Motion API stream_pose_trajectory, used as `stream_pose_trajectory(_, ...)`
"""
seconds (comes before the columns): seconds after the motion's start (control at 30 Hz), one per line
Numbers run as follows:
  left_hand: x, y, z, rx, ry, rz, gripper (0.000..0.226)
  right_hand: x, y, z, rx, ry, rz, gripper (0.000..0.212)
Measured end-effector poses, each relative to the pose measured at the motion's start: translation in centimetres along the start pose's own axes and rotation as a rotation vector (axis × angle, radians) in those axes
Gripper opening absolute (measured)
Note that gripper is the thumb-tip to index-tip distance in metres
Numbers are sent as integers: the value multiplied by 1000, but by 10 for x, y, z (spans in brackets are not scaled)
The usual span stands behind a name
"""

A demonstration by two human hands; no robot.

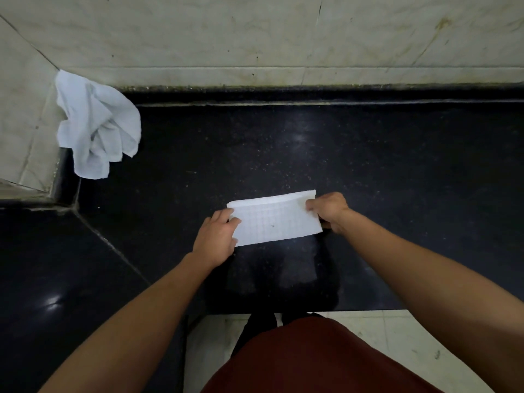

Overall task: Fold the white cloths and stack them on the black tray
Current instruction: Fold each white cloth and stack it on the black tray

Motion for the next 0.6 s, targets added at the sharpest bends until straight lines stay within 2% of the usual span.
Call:
stream_pose_trajectory(0.13, 12, -14, 15, 108, 122, 42, 49, 18, -29, -22, 24, -141, 112, 10)
stream_pose_trajectory(0.23, 22, -30, 21, 175, 142, 93, 47, 23, -46, -56, 104, -199, 181, 14)
stream_pose_trajectory(0.4, 42, -60, 19, 261, 114, 166, 41, 9, -56, -127, 313, -237, 169, 19)
stream_pose_trajectory(0.53, 59, -81, 12, 301, 78, 209, 39, -13, -54, -164, 475, -224, 123, 15)
stream_pose_trajectory(0.6, 64, -89, 8, 313, 67, 218, 38, -22, -53, -173, 562, -202, 111, 30)
Point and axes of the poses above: each hand's wrist, its own x-axis away from the middle knuckle, its own z-axis out of the back of the hand, y = z × x, the point moved 8 cm from there along -x, towards the middle knuckle, and after that the axes turned 15 degrees about -y, right-handed, at the moved point
